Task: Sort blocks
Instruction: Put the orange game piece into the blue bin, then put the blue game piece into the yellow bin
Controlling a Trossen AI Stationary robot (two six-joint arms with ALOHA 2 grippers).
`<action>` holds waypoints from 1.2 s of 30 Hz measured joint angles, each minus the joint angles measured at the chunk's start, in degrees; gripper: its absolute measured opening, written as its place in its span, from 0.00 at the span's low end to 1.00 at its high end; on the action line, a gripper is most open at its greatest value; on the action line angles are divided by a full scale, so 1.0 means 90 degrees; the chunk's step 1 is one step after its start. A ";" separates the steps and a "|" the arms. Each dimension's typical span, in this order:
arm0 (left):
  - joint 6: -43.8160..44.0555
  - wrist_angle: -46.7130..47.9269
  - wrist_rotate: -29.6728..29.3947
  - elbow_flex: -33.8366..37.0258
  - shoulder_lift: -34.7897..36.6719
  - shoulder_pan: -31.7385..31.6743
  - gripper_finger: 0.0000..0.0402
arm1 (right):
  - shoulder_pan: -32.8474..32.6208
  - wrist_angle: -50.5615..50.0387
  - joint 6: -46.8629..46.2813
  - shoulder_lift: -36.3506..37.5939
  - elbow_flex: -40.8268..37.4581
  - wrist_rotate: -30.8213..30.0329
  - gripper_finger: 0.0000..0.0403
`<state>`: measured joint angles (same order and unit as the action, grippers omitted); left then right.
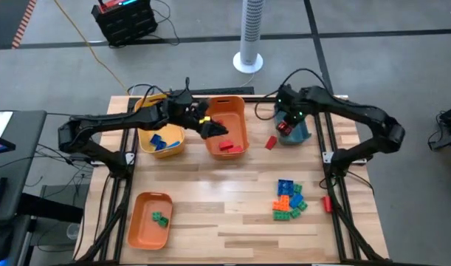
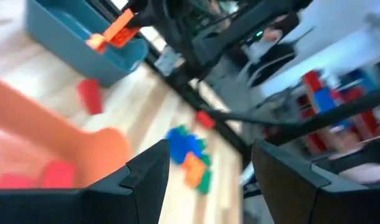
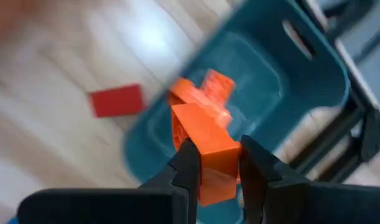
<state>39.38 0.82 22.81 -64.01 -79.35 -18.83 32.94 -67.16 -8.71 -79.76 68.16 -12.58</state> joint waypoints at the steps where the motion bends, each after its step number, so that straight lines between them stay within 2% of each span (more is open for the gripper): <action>1: -0.0248 0.0300 -0.0148 0.0000 0.0114 0.0053 0.55 | 0.0119 -0.0073 -0.0027 -0.0099 -0.0021 0.0041 0.22; 5: -0.1263 0.1247 -0.0922 0.0000 0.0608 0.0302 0.55 | 0.0284 -0.0133 0.0167 -0.0383 -0.0149 0.0337 0.25; 9: -0.1728 0.1871 -0.1382 0.0000 0.1056 0.0465 0.55 | 0.0199 -0.0161 0.0299 -0.0509 -0.0225 0.0745 0.38; 14: -0.1999 0.2315 -0.1518 0.0000 0.1494 0.0501 0.55 | 0.0144 -0.0535 0.0077 -0.0402 -0.0225 0.0747 0.56; 18: -0.2758 0.2395 -0.1528 0.0000 0.1767 0.0542 0.55 | -0.0180 -0.0985 -0.0504 0.0088 -0.0148 0.0904 0.62; 21: -0.3432 0.2423 -0.1523 0.0000 0.1849 0.0549 0.55 | -0.0928 -0.0854 -0.1332 0.0739 -0.0092 0.1267 0.63; 26: -0.4017 0.2418 -0.1607 0.0000 0.1817 0.0549 0.55 | -0.2803 -0.0757 -0.4202 0.1341 -0.0093 0.1408 0.63; 31: -0.4289 0.2398 -0.1647 0.0000 0.1624 0.0551 0.55 | -0.4728 -0.0641 -0.6609 0.0901 -0.0106 0.1309 0.63; 36: -0.4192 0.2122 -0.1613 0.0000 0.1612 0.0674 0.55 | -0.5609 -0.0190 -0.7848 0.0149 -0.0104 0.1251 0.63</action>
<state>1.65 19.92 8.29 -64.01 -64.84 -12.77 -17.54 -68.88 -79.34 -78.41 67.22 -1.32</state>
